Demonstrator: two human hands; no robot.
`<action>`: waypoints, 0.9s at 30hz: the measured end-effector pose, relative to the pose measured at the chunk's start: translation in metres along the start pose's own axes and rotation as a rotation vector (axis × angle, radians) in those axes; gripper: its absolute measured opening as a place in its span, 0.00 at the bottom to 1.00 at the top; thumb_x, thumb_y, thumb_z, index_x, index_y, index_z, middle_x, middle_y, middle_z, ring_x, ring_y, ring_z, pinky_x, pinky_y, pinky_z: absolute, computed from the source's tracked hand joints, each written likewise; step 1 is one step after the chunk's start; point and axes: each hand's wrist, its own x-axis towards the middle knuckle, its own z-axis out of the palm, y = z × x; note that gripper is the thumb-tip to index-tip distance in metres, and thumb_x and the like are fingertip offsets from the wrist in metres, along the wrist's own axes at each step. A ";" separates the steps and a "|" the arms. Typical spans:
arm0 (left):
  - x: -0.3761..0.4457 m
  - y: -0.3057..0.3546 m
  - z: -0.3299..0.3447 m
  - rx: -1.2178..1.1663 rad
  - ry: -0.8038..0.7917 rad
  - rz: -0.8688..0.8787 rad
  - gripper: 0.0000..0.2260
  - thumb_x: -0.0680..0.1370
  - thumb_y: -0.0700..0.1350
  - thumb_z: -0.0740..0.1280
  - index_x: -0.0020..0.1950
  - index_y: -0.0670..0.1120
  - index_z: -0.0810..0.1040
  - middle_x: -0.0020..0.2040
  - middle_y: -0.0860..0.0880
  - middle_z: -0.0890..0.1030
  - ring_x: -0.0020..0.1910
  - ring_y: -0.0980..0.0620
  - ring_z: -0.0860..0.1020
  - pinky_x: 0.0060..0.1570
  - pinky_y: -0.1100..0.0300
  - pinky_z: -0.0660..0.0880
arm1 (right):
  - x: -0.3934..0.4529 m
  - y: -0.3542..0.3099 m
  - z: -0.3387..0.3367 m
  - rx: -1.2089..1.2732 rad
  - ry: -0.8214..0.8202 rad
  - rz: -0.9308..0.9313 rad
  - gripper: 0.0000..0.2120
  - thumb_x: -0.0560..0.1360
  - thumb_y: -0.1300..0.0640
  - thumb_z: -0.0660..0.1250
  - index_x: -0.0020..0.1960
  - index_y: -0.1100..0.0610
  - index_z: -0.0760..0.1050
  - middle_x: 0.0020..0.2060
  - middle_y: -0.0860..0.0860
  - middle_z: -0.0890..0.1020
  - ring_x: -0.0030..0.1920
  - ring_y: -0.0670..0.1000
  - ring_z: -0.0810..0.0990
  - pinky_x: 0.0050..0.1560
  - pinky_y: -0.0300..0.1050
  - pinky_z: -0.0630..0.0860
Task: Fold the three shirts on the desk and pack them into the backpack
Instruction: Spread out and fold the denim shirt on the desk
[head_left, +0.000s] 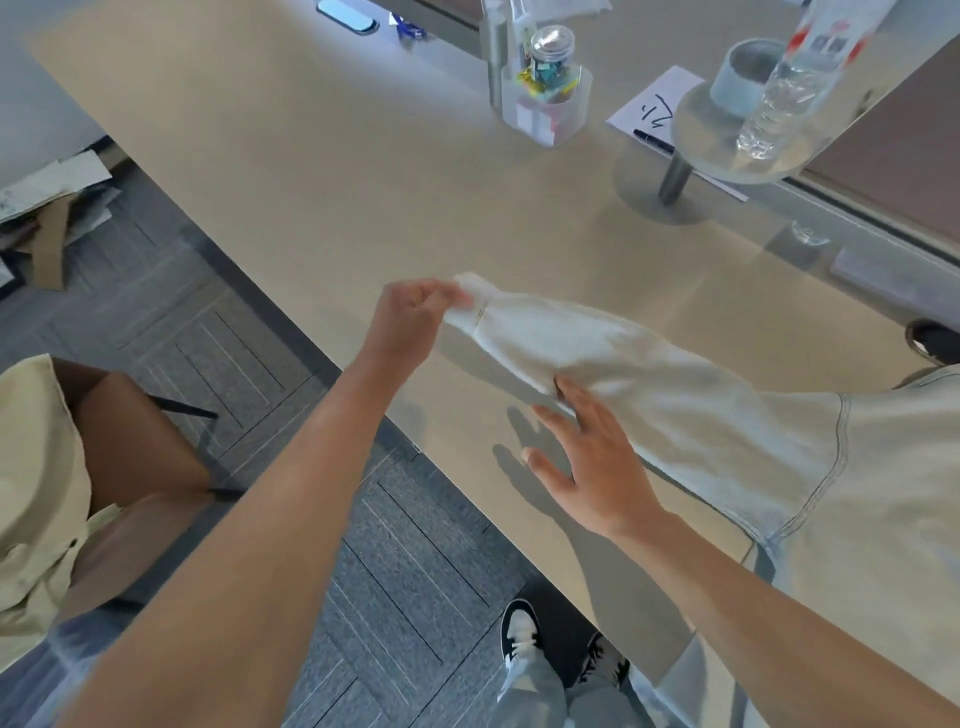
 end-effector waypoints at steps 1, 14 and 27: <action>-0.006 -0.017 -0.002 0.110 -0.055 -0.070 0.12 0.81 0.47 0.66 0.51 0.42 0.87 0.51 0.46 0.86 0.50 0.53 0.82 0.51 0.58 0.75 | -0.004 -0.003 0.002 0.014 -0.085 0.026 0.31 0.82 0.32 0.54 0.78 0.47 0.68 0.84 0.49 0.57 0.82 0.53 0.58 0.80 0.56 0.62; -0.044 -0.070 0.110 0.743 -0.216 0.179 0.24 0.87 0.53 0.56 0.82 0.49 0.61 0.84 0.44 0.56 0.84 0.45 0.50 0.81 0.44 0.49 | 0.004 0.047 0.006 -0.216 0.277 0.288 0.26 0.84 0.46 0.56 0.78 0.56 0.68 0.78 0.61 0.67 0.80 0.62 0.62 0.79 0.66 0.57; 0.008 -0.137 0.165 1.079 -0.195 0.263 0.30 0.84 0.66 0.40 0.85 0.60 0.42 0.85 0.49 0.39 0.83 0.48 0.36 0.72 0.24 0.38 | 0.000 0.101 0.025 -0.215 0.245 0.356 0.32 0.84 0.40 0.56 0.84 0.50 0.55 0.85 0.55 0.51 0.85 0.55 0.48 0.81 0.65 0.50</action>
